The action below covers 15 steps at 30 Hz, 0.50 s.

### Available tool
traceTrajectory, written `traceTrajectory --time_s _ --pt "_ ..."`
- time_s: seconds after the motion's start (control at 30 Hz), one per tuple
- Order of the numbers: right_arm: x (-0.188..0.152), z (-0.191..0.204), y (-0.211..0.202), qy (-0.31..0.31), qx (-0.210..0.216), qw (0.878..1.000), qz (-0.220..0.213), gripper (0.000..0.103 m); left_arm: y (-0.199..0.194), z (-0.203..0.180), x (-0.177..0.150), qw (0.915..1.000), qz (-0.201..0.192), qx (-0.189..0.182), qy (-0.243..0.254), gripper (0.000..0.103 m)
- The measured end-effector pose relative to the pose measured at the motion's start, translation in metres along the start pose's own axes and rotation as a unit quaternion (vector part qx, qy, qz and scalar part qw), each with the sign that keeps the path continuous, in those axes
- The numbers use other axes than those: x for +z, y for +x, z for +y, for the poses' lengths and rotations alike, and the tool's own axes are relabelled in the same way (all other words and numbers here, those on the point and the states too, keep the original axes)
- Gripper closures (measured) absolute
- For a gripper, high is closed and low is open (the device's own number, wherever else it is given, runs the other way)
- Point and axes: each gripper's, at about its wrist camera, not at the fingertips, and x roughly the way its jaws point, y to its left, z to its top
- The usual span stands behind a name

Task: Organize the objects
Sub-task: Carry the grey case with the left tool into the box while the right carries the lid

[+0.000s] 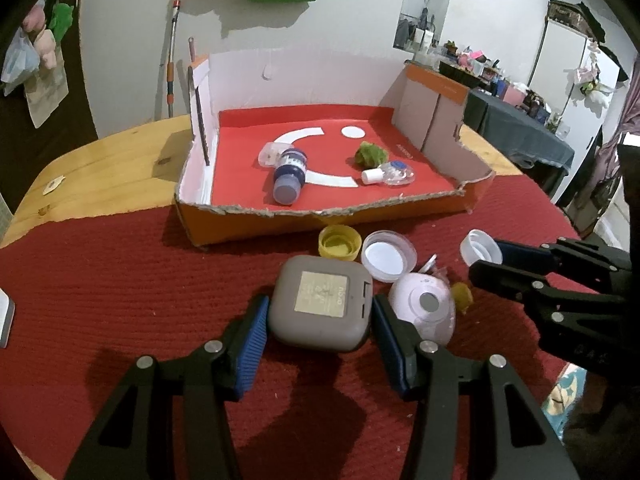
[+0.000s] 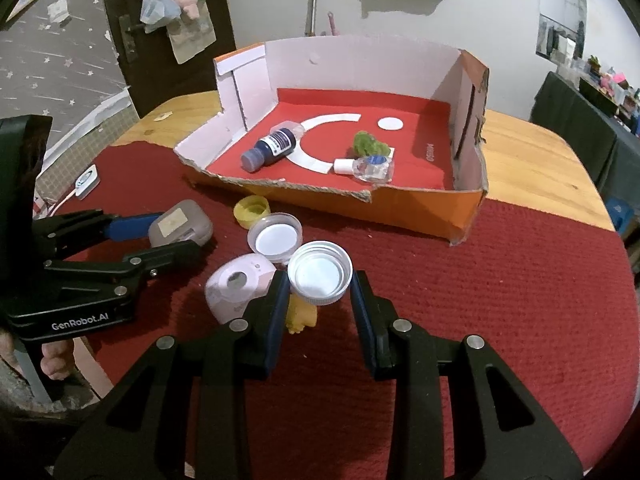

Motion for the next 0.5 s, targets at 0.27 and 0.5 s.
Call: traceTrajectory --time_s 0.27,0.5 --pt "0.008 0.005 -0.006 -0.006 0.008 1.0 -0.008 0.073 -0.009 -0.002 0.008 0.9999 -0.013 -0.006 0.002 0.05" --pt "0.018 0.003 -0.009 -0.005 0.017 1.0 -0.014 0.073 -0.015 -0.002 0.022 0.9994 -0.023 -0.024 0.0 0.05"
